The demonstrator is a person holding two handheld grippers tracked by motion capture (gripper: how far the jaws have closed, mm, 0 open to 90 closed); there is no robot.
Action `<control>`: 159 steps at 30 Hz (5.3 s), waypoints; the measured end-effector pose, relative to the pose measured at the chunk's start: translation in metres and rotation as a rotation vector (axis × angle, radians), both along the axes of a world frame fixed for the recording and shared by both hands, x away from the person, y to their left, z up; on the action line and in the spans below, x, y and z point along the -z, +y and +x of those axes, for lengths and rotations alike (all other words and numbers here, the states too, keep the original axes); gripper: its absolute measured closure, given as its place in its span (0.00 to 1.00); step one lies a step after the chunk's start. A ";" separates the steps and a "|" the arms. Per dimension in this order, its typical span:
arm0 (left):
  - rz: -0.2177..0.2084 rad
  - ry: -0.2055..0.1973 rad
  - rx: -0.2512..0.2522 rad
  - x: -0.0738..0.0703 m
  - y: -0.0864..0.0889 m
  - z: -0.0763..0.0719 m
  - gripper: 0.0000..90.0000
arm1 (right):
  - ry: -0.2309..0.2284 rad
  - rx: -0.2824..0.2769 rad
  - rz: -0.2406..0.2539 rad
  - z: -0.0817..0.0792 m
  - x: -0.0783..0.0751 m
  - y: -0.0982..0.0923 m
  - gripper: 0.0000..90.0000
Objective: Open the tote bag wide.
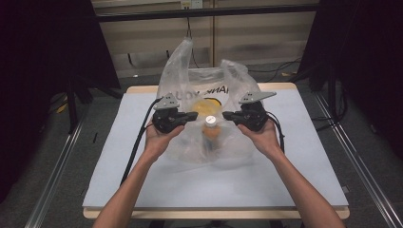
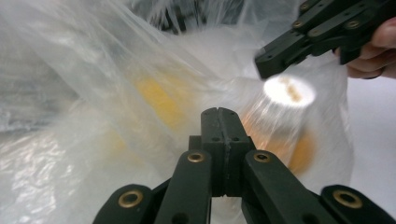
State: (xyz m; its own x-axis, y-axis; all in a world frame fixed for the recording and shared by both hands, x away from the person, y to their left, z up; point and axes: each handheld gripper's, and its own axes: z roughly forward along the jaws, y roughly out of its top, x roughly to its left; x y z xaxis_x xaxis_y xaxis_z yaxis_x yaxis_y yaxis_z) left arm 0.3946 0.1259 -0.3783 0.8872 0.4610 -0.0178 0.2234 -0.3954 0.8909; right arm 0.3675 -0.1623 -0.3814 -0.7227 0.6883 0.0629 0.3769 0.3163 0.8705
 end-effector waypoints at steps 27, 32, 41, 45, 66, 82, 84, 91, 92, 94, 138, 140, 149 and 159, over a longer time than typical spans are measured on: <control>0.110 0.128 0.024 0.065 0.001 -0.009 1.00 | 0.134 -0.107 -0.019 -0.037 0.055 -0.011 1.00; 0.175 0.176 0.019 0.083 0.002 -0.005 1.00 | 0.190 -0.088 -0.069 -0.033 0.087 -0.013 1.00; 0.238 0.210 -0.002 0.104 0.013 -0.002 1.00 | 0.244 -0.057 -0.104 -0.027 0.106 -0.021 1.00; 0.205 0.186 0.031 0.096 0.011 -0.011 1.00 | 0.205 -0.069 -0.067 -0.036 0.094 -0.020 1.00; -0.146 -0.022 0.114 -0.011 0.029 -0.050 1.00 | -0.038 -0.048 0.141 -0.085 0.002 -0.054 1.00; 0.098 -0.069 0.057 -0.041 -0.020 0.003 1.00 | -0.071 -0.164 -0.001 -0.032 -0.046 0.036 1.00; 0.138 -0.060 0.057 -0.033 -0.022 0.007 1.00 | -0.066 -0.112 -0.012 -0.025 -0.036 0.030 1.00; 0.254 -0.035 0.058 -0.009 -0.027 0.015 1.00 | 0.040 -0.055 -0.054 -0.002 -0.002 0.010 1.00; 0.269 -0.035 0.060 -0.006 -0.027 0.014 1.00 | 0.047 -0.054 -0.067 -0.001 0.002 0.009 1.00; 0.316 -0.022 0.075 0.001 -0.029 0.015 1.00 | 0.073 -0.058 -0.088 0.002 0.010 0.009 1.00; 0.743 0.141 0.109 0.076 0.050 0.007 1.00 | 0.306 -0.148 -0.528 -0.003 0.078 -0.055 1.00; 0.743 0.150 0.107 0.076 0.051 0.006 1.00 | 0.300 -0.149 -0.543 -0.004 0.078 -0.059 1.00; 0.718 0.162 0.116 0.076 0.057 0.005 1.00 | 0.306 -0.112 -0.488 -0.017 0.080 -0.083 1.00; 0.646 0.171 0.103 0.078 0.064 0.006 1.00 | 0.296 -0.090 -0.475 -0.024 0.081 -0.088 1.00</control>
State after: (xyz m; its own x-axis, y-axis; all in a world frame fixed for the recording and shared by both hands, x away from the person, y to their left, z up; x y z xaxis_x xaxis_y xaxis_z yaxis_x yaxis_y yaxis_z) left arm 0.4007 0.1900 -0.4567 0.9363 0.3397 0.0892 0.2729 -0.8634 0.4244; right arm 0.3436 -0.2500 -0.4623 -0.7786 0.6268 -0.0298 0.5366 0.6897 0.4862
